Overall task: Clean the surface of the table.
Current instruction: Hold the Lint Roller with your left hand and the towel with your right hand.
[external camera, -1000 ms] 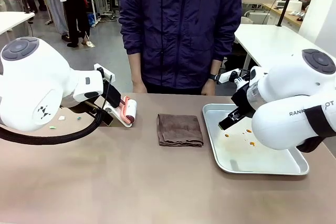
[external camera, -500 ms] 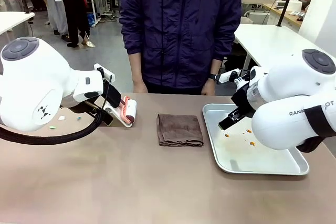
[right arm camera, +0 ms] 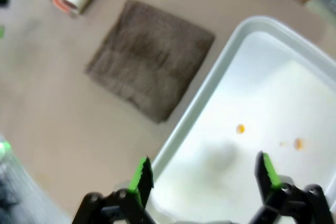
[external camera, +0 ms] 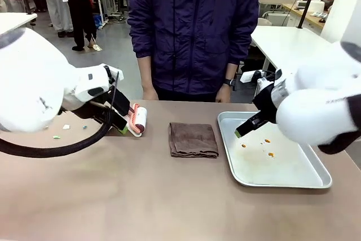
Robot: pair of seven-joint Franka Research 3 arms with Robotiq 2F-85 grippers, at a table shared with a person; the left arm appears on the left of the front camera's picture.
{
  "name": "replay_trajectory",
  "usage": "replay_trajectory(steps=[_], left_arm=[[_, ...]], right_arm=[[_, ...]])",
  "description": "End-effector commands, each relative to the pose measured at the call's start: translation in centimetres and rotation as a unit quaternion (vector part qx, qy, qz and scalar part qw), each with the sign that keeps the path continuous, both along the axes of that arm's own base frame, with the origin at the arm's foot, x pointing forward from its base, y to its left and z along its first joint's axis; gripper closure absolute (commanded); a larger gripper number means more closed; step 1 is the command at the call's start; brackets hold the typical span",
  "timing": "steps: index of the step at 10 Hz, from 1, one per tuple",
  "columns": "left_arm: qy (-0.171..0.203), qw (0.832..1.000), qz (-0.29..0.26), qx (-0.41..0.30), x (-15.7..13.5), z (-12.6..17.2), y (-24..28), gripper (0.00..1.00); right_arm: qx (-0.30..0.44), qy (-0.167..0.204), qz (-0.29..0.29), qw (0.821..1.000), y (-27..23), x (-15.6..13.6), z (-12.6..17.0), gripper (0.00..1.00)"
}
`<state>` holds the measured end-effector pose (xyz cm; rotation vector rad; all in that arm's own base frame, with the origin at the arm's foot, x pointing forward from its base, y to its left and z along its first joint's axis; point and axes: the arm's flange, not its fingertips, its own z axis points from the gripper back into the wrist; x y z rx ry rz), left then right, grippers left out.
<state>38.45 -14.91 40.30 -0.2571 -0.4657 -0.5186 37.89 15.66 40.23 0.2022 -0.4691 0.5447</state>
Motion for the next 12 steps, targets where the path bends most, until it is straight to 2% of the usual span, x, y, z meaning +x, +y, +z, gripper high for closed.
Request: replay_trajectory(steps=[1,3,4,5,8,10,12], left_arm=[[0.044,0.998,0.035,0.003,-2.7,3.2,5.6,0.00],[0.024,0.998,0.029,-0.041,-4.8,5.4,9.5,0.00],[0.019,0.995,0.039,-0.093,-5.6,6.0,11.8,0.00],[0.020,0.984,0.049,-0.172,-6.5,5.8,15.2,0.00],[0.015,0.942,0.086,-0.325,-8.9,3.3,22.4,0.00],[-0.006,0.907,0.084,-0.412,-9.9,0.5,26.6,0.00],[-0.025,0.876,0.078,-0.476,-10.4,-2.3,27.3,0.00]], right_arm=[[0.052,0.055,-0.076,0.994,-4.0,-2.6,2.8,0.00],[0.127,0.107,-0.107,0.980,-5.8,-4.2,4.0,0.00],[0.181,0.126,-0.117,0.968,-7.0,-5.6,4.3,0.00],[0.248,0.149,-0.124,0.949,-9.0,-7.3,4.4,0.00],[0.405,0.158,-0.162,0.886,-16.6,-11.3,2.6,0.00],[0.465,0.153,-0.192,0.851,-21.5,-12.4,0.6,0.00],[0.507,0.155,-0.228,0.817,-25.5,-12.8,-2.2,0.00]])
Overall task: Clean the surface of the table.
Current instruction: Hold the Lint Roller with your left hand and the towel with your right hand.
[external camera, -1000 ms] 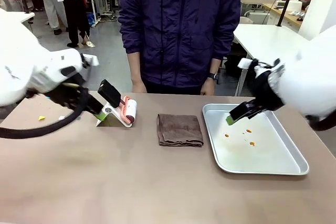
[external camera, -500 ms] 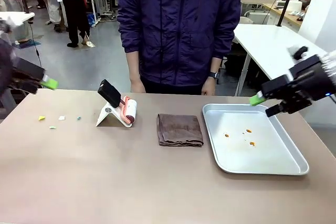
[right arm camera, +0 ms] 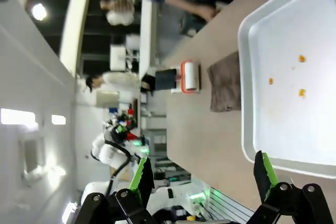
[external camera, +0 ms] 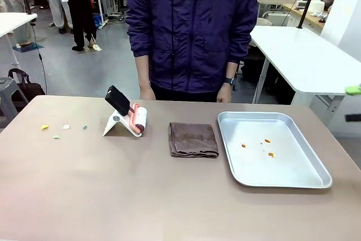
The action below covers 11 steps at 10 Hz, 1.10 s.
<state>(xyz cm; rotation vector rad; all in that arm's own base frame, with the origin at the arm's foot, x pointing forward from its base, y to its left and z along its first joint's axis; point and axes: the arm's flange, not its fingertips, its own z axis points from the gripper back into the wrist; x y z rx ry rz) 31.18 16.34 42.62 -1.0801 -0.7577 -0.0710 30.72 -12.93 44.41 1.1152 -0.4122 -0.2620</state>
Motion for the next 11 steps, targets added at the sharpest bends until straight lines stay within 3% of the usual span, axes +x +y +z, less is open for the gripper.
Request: replay_trajectory(steps=[1,3,4,5,11], left_arm=[[-0.006,0.999,-0.004,-0.047,-2.6,-5.3,-4.2,0.00],[-0.002,0.998,0.018,-0.064,-2.3,-6.0,-7.7,0.00],[0.029,0.997,0.045,-0.054,-1.9,-6.0,-8.6,0.00],[-0.002,0.998,0.011,-0.067,1.8,-4.0,-1.3,0.00],[0.011,0.997,0.020,-0.073,1.9,-4.0,-1.0,0.00]], right_arm=[[0.041,0.004,-0.026,0.999,2.0,-5.6,-8.0,0.00],[0.042,0.001,-0.048,0.998,0.8,-5.8,-9.8,0.00],[0.028,0.000,-0.065,0.997,0.5,-6.1,-10.3,0.00],[0.039,0.023,-0.043,0.998,-5.0,-1.5,-6.5,0.00],[0.027,0.025,-0.037,0.999,-4.8,-1.5,-7.1,0.00]])
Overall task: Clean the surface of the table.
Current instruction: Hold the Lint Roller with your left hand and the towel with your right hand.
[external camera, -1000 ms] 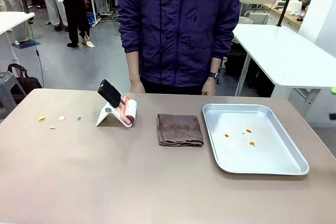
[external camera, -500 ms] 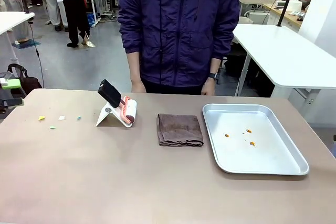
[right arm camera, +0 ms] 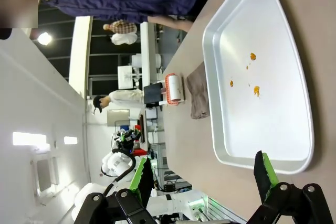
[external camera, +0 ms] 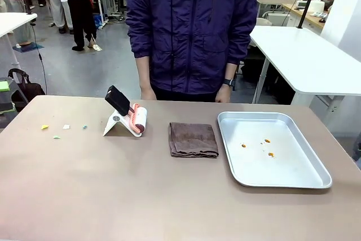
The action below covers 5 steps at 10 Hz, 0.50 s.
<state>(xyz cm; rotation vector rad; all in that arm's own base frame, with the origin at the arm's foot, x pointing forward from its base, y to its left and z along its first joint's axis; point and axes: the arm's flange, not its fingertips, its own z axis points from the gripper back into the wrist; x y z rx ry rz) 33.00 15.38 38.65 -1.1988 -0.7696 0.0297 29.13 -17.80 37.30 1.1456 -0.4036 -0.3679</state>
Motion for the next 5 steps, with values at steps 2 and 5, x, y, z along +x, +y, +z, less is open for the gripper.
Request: replay_trajectory(steps=[2,5], left_arm=[[-0.006,1.000,-0.002,0.023,0.4,1.4,0.0,0.00],[-0.034,0.990,-0.085,0.105,4.8,7.4,-2.7,0.00]], right_arm=[[-0.043,-0.045,-0.015,0.998,2.1,0.6,1.6,0.00],[-0.176,-0.069,0.025,0.982,8.9,3.2,6.4,0.00]])
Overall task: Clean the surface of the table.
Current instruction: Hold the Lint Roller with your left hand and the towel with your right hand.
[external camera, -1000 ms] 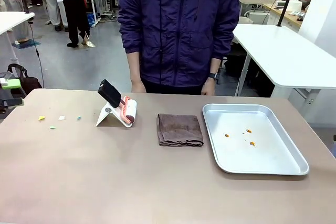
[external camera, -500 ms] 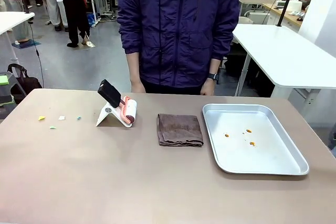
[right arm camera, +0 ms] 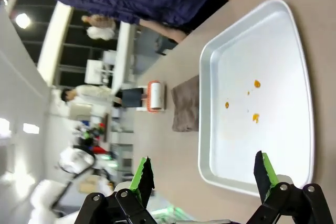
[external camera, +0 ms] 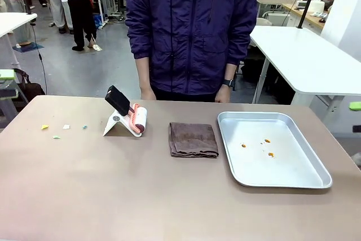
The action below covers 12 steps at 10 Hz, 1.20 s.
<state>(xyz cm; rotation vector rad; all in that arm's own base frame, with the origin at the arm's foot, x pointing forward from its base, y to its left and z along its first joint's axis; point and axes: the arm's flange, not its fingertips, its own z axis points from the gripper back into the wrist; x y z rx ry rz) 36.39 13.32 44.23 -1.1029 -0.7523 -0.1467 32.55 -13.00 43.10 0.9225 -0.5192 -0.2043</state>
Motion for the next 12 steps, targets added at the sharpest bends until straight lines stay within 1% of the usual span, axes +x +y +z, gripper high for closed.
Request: replay_trajectory(steps=[1,2,3,4,5,6,7,8,9,10,11,12], left_arm=[[-0.003,0.995,-0.071,0.076,3.5,3.7,-2.7,0.00],[-0.003,0.986,-0.119,0.113,5.9,5.2,-5.5,0.00],[0.008,0.980,-0.132,0.152,7.9,6.1,-8.7,0.00],[0.018,0.971,-0.153,0.184,9.3,6.4,-12.1,0.00],[0.044,0.961,-0.167,0.215,10.3,6.5,-15.6,0.00],[0.065,0.954,-0.172,0.239,10.9,6.2,-17.9,0.00],[0.081,0.950,-0.177,0.243,11.2,5.8,-18.8,0.00],[0.099,0.950,-0.169,0.244,11.6,5.3,-19.0,0.00],[0.116,0.949,-0.155,0.250,12.0,4.4,-19.5,0.00],[0.133,0.948,-0.138,0.255,12.4,3.4,-19.3,0.00],[0.147,0.948,-0.115,0.258,12.6,2.6,-19.0,0.00],[0.163,0.946,-0.106,0.260,12.9,1.9,-18.8,0.00]], right_arm=[[-0.080,-0.021,0.038,0.996,7.0,1.1,1.9,0.00],[-0.118,-0.029,0.095,0.988,11.0,3.4,2.9,0.00],[-0.148,-0.028,0.148,0.977,15.0,5.7,3.2,0.00],[-0.194,-0.020,0.167,0.967,18.8,8.0,3.2,0.00],[-0.229,-0.023,0.188,0.955,22.1,9.7,3.1,0.00],[-0.274,-0.014,0.203,0.940,25.4,11.3,2.7,0.00],[-0.294,-0.005,0.208,0.933,27.4,12.2,2.2,0.00],[-0.327,0.008,0.187,0.926,29.1,12.9,1.3,0.00],[-0.336,0.046,0.133,0.931,30.3,13.7,0.6,0.00],[-0.322,0.055,0.084,0.941,31.4,14.3,-0.1,0.00],[-0.311,0.075,0.072,0.945,32.2,14.4,-0.8,0.00],[-0.310,0.080,0.066,0.945,32.7,14.5,-1.4,0.00]])
